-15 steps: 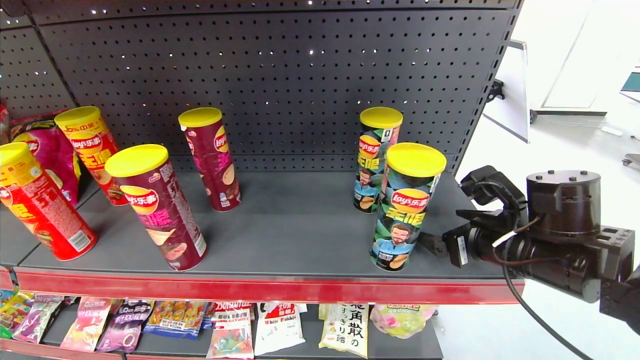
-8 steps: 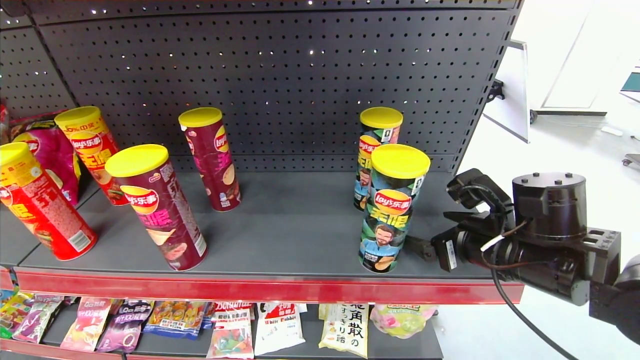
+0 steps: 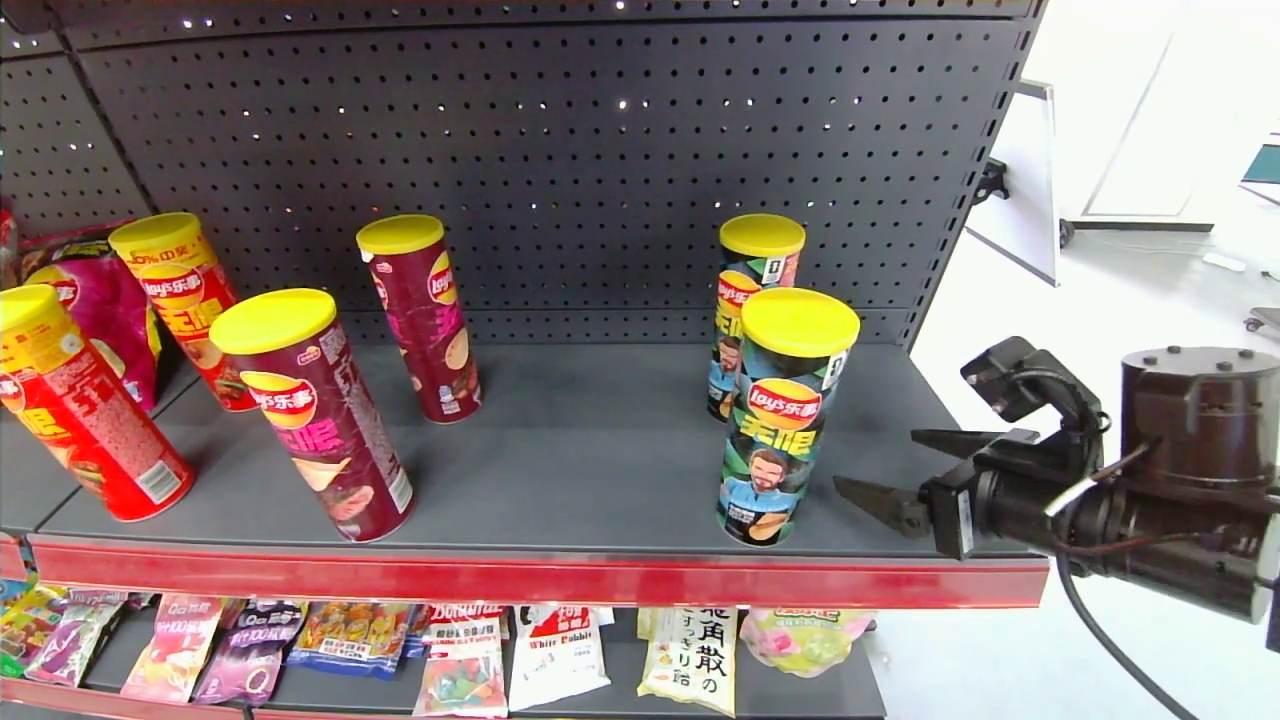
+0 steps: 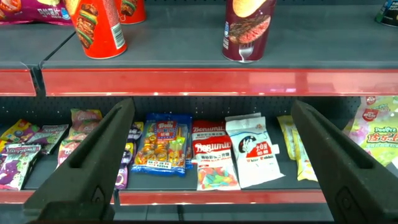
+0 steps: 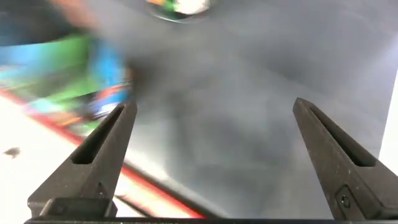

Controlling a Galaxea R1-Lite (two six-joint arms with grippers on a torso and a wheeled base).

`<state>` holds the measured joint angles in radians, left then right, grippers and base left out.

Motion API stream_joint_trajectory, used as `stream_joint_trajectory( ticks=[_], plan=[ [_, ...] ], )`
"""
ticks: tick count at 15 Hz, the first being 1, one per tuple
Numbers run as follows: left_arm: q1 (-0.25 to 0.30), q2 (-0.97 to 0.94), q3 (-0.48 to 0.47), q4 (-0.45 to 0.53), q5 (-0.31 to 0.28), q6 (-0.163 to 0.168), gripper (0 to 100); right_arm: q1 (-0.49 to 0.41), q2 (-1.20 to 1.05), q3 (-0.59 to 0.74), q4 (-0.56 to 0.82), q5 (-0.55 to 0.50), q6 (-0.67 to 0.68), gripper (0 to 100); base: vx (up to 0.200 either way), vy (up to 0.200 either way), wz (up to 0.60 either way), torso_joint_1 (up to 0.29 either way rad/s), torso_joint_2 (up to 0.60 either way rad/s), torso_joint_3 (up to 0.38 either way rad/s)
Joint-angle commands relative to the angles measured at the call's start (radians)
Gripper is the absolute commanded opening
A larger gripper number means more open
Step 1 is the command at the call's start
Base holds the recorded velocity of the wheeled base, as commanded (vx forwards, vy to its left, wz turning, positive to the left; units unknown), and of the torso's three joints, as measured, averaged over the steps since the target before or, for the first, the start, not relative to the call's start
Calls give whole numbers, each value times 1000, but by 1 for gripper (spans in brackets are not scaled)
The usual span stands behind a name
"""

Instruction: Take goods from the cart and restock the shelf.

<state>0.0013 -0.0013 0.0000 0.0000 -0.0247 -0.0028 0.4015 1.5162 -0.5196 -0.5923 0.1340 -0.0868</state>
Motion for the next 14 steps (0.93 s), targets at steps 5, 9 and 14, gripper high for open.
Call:
stream_joint_trajectory(
  ticks=[5, 9, 14],
  plan=[
    [0, 1, 0, 0, 0, 0, 100, -29, -67, 35, -47, 401, -90, 100, 0, 0, 0, 0, 0, 0],
    [0, 1, 0, 0, 0, 0, 100, -23, 9, 26, -86, 475, -151, 100, 0, 0, 0, 0, 0, 0],
    [-1, 1, 0, 0, 0, 0, 100, -16, 99, 7, -147, 472, -183, 100, 0, 0, 0, 0, 0, 0]
  ],
)
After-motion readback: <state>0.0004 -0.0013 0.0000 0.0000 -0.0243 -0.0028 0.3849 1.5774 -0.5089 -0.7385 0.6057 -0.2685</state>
